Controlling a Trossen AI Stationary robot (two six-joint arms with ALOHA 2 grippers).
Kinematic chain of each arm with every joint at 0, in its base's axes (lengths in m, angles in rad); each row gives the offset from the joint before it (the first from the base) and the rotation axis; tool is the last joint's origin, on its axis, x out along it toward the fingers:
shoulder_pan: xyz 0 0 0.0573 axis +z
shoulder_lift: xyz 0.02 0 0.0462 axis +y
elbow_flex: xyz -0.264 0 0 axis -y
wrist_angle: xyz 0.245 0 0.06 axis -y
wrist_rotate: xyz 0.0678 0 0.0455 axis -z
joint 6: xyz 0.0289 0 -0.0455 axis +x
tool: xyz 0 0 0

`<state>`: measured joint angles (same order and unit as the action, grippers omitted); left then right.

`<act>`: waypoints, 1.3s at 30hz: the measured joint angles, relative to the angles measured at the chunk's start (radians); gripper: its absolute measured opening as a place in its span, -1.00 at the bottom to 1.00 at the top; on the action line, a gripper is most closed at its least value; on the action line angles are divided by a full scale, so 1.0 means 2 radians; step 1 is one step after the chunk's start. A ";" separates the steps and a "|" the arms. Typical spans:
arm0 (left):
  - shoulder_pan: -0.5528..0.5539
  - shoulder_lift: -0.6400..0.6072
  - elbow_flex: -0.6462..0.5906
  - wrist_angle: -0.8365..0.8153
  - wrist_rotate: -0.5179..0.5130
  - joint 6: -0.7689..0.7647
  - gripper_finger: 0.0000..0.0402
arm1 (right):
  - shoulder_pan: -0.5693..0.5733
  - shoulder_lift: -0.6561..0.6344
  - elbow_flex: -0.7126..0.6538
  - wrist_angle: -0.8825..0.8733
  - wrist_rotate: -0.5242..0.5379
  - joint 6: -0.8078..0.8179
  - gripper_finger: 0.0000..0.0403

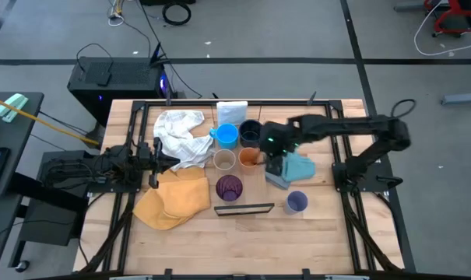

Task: Stack small to large cups/mugs on shelf
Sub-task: Remove the orange cup from the shelf

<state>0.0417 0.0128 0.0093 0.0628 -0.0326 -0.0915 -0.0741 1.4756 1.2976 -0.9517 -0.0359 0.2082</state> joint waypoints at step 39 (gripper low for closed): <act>0.000 0.000 0.000 -0.009 0.000 -0.014 -0.87 | -0.023 0.135 0.156 -0.072 0.014 0.098 -0.16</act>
<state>0.0416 0.0128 0.0093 0.0456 -0.0323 -0.1188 -0.1198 1.7454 1.6104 -1.0955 -0.0086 0.4045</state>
